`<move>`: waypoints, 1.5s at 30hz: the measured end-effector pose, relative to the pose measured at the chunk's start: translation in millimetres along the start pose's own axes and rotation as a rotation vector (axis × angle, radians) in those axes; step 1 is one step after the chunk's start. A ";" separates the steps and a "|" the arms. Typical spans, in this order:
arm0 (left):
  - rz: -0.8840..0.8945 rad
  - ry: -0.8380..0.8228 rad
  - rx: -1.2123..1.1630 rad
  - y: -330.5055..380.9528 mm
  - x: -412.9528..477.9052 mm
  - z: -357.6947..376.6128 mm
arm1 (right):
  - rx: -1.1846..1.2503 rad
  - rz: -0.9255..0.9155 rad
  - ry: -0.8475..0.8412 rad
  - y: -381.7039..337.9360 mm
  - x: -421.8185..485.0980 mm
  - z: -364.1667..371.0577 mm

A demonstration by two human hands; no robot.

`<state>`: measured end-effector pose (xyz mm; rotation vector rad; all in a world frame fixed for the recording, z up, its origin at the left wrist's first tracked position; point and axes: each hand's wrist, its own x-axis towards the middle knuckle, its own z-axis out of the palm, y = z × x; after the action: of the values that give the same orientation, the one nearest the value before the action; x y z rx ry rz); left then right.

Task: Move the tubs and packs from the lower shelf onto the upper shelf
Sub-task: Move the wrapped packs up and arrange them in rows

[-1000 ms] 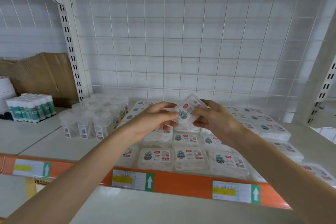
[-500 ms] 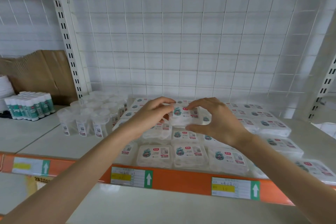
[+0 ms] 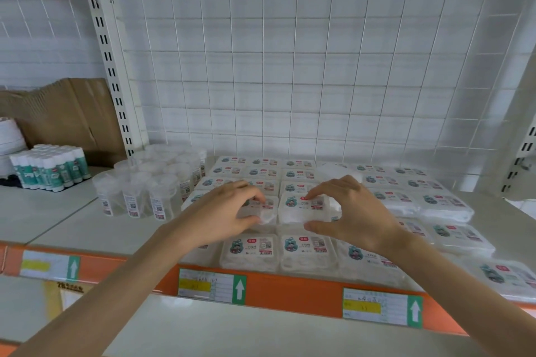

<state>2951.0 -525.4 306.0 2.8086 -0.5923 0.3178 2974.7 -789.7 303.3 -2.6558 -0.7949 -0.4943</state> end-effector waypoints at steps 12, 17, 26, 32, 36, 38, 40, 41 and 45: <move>-0.006 0.006 0.013 1.8 0.2 0.4 | 0.032 -0.027 -0.060 3.2 6.1 9.8; -0.046 0.004 0.005 8.7 0.7 -0.9 | 0.131 0.020 0.139 11.1 10.5 0.2; -0.063 0.103 -0.176 35.1 30.3 -6.4 | 0.025 0.405 0.047 47.9 27.9 -5.9; -0.099 0.129 -0.408 51.7 54.8 -6.4 | 0.089 0.375 0.082 49.5 25.6 -12.6; -0.217 0.113 -0.635 58.0 63.7 -10.0 | 0.235 0.245 0.098 45.4 13.4 -23.5; -0.272 0.067 -0.746 61.6 65.5 -11.6 | 0.263 0.171 0.102 39.8 5.8 -30.0; -0.314 0.008 -0.822 66.0 66.3 -12.8 | 0.283 0.111 0.123 33.8 -0.1 -36.1; -0.318 -0.021 -0.856 67.7 66.7 -12.7 | 0.295 0.086 0.133 31.4 -1.9 -38.6; -0.292 -0.054 -1.071 73.1 67.1 -9.4 | 0.337 0.086 0.137 26.4 -7.9 -45.2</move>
<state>2978.7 -611.8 347.0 1.8168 -0.2259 -0.1229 2973.1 -832.2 334.7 -2.3078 -0.6554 -0.4676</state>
